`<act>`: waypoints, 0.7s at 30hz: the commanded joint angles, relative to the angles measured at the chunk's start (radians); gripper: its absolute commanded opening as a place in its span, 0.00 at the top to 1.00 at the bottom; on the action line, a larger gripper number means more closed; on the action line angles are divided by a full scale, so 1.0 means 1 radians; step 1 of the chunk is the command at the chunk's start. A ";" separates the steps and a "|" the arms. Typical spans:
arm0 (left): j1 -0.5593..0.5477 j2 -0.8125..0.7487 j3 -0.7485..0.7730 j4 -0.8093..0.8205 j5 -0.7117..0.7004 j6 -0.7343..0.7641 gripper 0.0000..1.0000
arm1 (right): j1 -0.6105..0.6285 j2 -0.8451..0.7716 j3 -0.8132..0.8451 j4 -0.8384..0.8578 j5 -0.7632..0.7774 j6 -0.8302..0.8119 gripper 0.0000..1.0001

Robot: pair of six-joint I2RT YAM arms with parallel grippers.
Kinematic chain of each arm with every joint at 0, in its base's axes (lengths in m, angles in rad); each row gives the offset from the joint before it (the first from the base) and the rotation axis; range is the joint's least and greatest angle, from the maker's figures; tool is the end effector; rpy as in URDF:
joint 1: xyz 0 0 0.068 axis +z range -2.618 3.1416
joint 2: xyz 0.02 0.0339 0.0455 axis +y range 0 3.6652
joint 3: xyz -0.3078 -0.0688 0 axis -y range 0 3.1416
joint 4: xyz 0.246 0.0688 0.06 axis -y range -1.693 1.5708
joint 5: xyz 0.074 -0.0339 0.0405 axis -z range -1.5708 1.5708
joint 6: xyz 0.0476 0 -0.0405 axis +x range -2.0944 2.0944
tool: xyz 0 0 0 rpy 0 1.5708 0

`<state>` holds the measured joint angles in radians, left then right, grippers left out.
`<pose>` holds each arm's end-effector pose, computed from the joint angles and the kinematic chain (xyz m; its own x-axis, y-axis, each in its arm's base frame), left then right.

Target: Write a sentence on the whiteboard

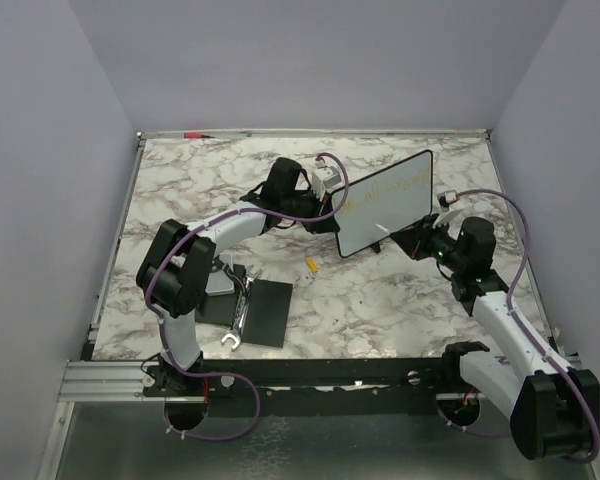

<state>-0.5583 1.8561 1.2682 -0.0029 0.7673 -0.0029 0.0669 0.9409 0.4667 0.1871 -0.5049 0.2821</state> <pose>0.3510 -0.2582 0.2620 -0.4750 0.2942 -0.8294 0.8689 0.3059 -0.3891 0.1939 0.0361 0.2705 -0.4165 0.2163 -0.8830 -0.4221 0.8142 0.3985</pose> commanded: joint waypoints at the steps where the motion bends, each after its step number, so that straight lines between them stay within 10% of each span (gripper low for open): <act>1: -0.009 0.015 0.020 -0.022 -0.010 0.006 1.00 | 0.077 -0.021 -0.014 0.052 -0.069 0.022 0.99; 8: -0.011 0.016 0.019 -0.021 -0.011 0.007 1.00 | 0.320 -0.005 -0.008 0.054 0.293 -0.049 0.99; 21: -0.013 0.003 0.017 -0.021 -0.010 0.009 1.00 | 0.443 0.095 -0.014 0.162 0.456 -0.030 0.99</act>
<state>-0.5587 1.8561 1.2678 -0.0032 0.7670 -0.0029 0.4927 1.0088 0.4541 0.2924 -0.1154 0.2546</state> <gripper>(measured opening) 0.068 0.091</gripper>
